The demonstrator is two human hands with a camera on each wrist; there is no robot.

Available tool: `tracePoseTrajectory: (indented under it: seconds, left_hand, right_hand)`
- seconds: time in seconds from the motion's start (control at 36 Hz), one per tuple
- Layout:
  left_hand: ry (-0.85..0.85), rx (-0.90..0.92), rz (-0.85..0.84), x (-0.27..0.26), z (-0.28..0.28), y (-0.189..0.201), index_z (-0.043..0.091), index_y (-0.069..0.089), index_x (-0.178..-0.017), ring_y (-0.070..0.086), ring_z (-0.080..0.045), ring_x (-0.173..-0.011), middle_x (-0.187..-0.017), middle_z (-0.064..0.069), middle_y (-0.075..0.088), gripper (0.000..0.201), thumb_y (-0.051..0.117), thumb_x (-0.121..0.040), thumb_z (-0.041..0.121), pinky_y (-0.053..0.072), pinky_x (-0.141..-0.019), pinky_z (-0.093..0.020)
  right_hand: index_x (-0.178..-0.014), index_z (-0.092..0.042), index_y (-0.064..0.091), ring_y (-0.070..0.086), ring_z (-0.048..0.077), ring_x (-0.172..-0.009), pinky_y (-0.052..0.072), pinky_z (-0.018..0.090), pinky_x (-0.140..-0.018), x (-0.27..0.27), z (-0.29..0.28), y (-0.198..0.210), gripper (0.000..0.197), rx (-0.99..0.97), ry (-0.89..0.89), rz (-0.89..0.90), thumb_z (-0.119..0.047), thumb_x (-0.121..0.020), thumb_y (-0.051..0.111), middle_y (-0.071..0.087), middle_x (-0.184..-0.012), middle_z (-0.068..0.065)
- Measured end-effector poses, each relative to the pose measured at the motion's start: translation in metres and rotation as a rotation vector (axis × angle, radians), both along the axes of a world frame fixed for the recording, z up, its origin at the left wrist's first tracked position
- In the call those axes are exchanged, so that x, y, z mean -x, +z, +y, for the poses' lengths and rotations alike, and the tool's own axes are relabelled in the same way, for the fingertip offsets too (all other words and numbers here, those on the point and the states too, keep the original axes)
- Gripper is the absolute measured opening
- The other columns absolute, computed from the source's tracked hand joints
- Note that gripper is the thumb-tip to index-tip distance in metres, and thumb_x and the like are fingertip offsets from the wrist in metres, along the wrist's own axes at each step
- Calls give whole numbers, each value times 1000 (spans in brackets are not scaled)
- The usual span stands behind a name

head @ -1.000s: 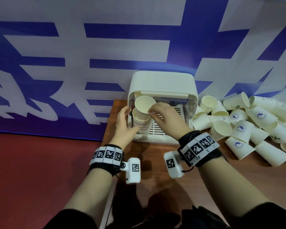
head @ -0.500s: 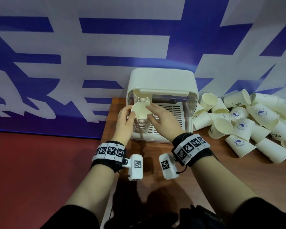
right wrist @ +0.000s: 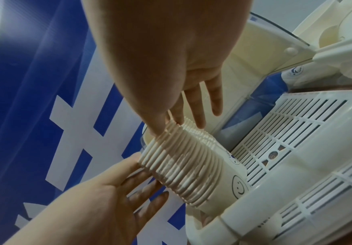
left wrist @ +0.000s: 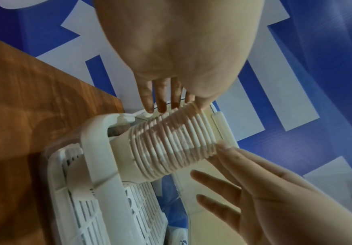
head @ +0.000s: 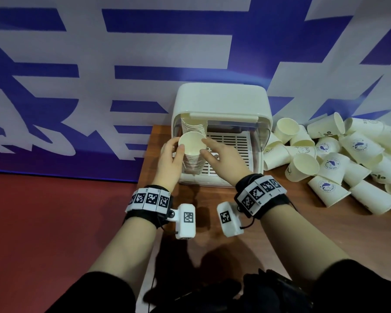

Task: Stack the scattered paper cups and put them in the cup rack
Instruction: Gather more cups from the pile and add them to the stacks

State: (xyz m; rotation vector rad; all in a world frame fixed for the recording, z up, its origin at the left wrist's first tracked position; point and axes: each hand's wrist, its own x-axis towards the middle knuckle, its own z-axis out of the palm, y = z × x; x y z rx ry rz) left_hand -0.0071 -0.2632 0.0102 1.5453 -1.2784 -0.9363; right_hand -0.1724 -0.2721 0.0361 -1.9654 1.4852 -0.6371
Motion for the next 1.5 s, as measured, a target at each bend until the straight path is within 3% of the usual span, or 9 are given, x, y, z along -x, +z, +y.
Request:
tracePoseTrajectory:
  seconds: [0.17,0.31,0.5,0.69,0.81,0.97,1.11,1.33,1.5]
  left_hand:
    - [117,-16,-46,5,5,11,20,45,-134,48,-15,-123,-138,-3,46,44,51,-96,41,42,-105,-38]
    - [132,111,-278,19,18,28,16,47,-130,38,-21,-129,-137,-2,44,41,52,-95,37,25,-112,-45]
    - [4,213,-336,57,36,47,15,45,-133,30,-16,-132,-139,-1,42,41,54,-95,29,20,-114,-40]
    - [-105,239,-341,103,43,45,11,46,-132,37,-21,-129,-135,-7,46,42,58,-93,24,26,-112,-40]
    - [-181,196,-364,136,46,36,11,47,-133,38,-20,-128,-135,-7,47,44,59,-92,23,27,-111,-33]
    - [-332,119,-383,195,53,29,12,48,-132,39,-19,-127,-134,-5,47,44,62,-90,20,27,-108,-30]
    - [-502,36,-396,243,54,24,15,49,-131,41,-17,-126,-134,-3,48,45,62,-90,25,33,-109,-35]
    - [-660,-21,-451,310,50,5,11,49,-131,47,-19,-121,-130,-6,49,46,63,-89,24,37,-105,-34]
    - [-772,13,-663,343,48,-21,16,45,-136,35,-22,-132,-140,-3,44,53,63,-86,21,29,-110,-38]
  right_hand:
    - [-141,-19,44,38,15,-136,32,37,-112,6,5,5,45,12,35,-19,-32,-97,48,41,-148,1]
    - [-134,-15,52,35,14,-137,21,12,-101,25,23,14,37,-4,3,-79,-24,-98,49,41,-148,5]
    - [-129,-13,57,38,14,-135,24,17,-104,74,53,11,33,-31,-25,-50,-21,-97,50,44,-145,5]
    - [-120,-14,63,54,5,-105,32,9,-84,133,76,10,27,-73,-220,-141,-18,-96,51,62,-117,-4]
    - [-118,-15,64,51,3,-101,32,12,-83,174,88,9,26,-85,-339,-138,-21,-96,52,62,-110,-6]
    - [-109,-17,66,61,17,-88,49,29,-76,237,101,5,21,-121,-503,-203,-22,-93,53,67,-100,5]
    - [-111,-12,66,56,13,-94,41,25,-81,287,108,1,23,-125,-577,-176,-19,-94,52,63,-103,2]
    - [-107,-11,64,61,20,-87,49,35,-82,351,119,-11,20,-180,-748,-177,-17,-92,52,66,-96,6]
    - [-119,-9,57,57,17,-90,40,27,-77,392,124,-30,30,-236,-833,-189,-18,-90,55,62,-106,6]
